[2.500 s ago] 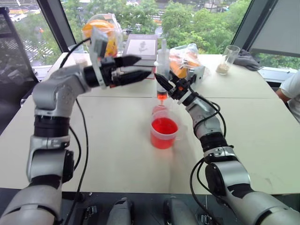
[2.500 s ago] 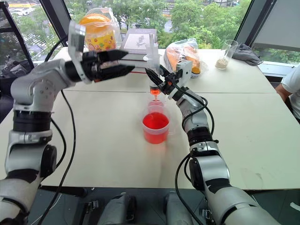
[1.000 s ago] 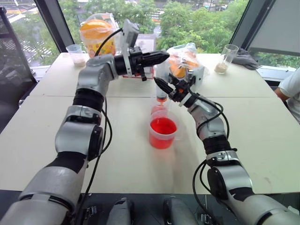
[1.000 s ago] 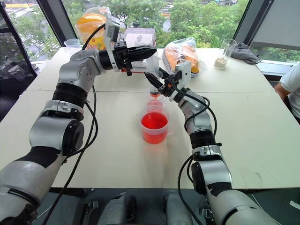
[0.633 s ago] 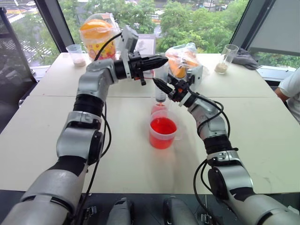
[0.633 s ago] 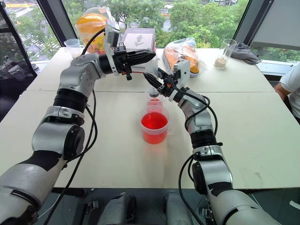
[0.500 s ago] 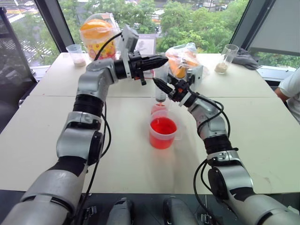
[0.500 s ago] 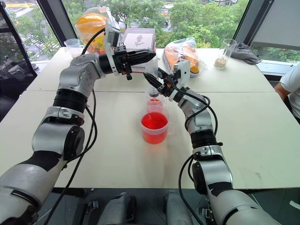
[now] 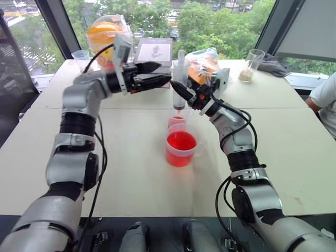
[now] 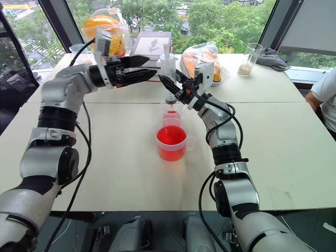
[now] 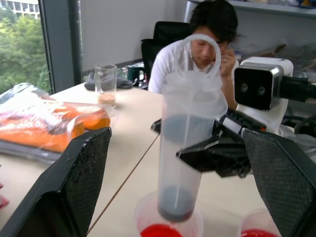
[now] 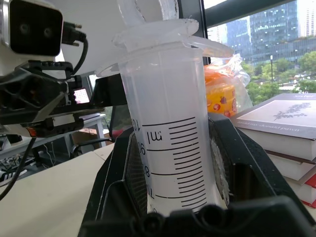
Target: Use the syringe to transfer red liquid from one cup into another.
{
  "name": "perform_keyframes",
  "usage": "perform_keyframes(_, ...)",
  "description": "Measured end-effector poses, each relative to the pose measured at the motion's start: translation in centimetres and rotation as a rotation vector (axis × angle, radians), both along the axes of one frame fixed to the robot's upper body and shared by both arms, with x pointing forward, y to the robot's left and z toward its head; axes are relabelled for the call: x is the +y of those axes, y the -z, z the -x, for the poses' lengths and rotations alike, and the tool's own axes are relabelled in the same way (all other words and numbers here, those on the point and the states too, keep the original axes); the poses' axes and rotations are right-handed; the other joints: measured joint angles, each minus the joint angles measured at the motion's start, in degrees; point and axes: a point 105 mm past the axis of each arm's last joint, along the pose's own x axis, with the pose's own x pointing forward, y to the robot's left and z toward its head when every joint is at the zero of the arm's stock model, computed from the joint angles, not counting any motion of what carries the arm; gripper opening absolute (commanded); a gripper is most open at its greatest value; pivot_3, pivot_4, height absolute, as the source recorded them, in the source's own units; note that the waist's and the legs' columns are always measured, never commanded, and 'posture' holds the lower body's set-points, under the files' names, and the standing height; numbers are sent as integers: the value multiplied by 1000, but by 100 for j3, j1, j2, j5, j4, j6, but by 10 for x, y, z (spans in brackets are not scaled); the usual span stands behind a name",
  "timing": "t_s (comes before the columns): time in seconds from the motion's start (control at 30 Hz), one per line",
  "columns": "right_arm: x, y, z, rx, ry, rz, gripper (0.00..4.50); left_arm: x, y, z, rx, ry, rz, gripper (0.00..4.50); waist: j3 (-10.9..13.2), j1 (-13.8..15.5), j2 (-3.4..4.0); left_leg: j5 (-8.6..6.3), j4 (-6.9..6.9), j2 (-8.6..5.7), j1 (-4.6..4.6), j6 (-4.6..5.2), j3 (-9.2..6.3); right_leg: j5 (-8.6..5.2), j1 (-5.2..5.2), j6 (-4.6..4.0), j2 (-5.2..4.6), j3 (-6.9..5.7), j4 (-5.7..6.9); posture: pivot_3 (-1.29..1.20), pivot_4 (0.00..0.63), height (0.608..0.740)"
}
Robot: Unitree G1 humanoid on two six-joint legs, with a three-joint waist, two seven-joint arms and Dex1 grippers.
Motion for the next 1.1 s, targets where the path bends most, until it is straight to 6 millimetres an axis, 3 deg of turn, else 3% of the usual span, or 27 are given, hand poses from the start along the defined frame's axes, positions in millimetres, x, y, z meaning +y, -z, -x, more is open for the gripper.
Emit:
perform_keyframes(0.17, -4, -5, -3, 38, 18, -15, 1387, 6, 10, 14, 12, -17, 8, 4468, 0, -4, 0, 0, 1, -1, 0, 0, 2, 0, 0, 0, -6, 1, 1, 0, 150, 740)
perform_keyframes(0.23, -14, -29, -9, 67, 78, -39, 1387, 5, 21, 20, 35, -20, 7, 4468, 3, -8, 6, 1, 2, 0, -2, -2, 2, 0, -5, 0, -10, 2, 6, 0, 150, 740)
perform_keyframes(0.37, -51, -99, -6, 87, 213, -108, 1387, 5, 37, 29, 64, -29, -11, 4468, 2, 13, 4, 1, -2, 2, -3, -2, 0, 0, -7, -2, -9, -1, 5, 0, 150, 740)
perform_keyframes(0.43, -68, -108, -3, 145, 274, -90, 1387, 4, 43, 34, 67, -23, -29, 4468, 0, 17, 0, 0, -5, 1, -1, -1, 1, -1, -3, -3, -8, 0, -1, 0, 150, 740)
perform_keyframes(0.5, -88, -92, -6, 280, 347, -26, 1387, 1, 50, 40, 72, -8, -49, 4468, -1, 22, -2, 0, -4, -1, -1, -1, 4, 0, -1, -3, -12, 2, -3, 0, 150, 740)
perform_keyframes(0.6, -115, -51, -6, 493, 443, 102, 1387, -2, 56, 44, 88, 6, -50, 4468, -1, 23, -1, 0, -3, -4, -2, -1, 5, 0, -2, -3, -12, 4, -3, 0, 150, 740)
perform_keyframes(0.77, -184, 7, 14, 821, 634, 377, 1387, -3, 62, 51, 96, 11, -42, 4468, 0, 63, 0, -4, -9, -6, -4, 7, 9, -1, -6, -3, -10, 7, -16, 0, 150, 740)
perform_keyframes(1.1, -225, 89, 27, 1194, 686, 468, 1387, -12, 64, 54, 94, 26, -40, 4468, 0, -19, -1, -4, -3, -5, -2, 7, 13, 0, -7, -2, -3, 14, -13, 0, 150, 740)
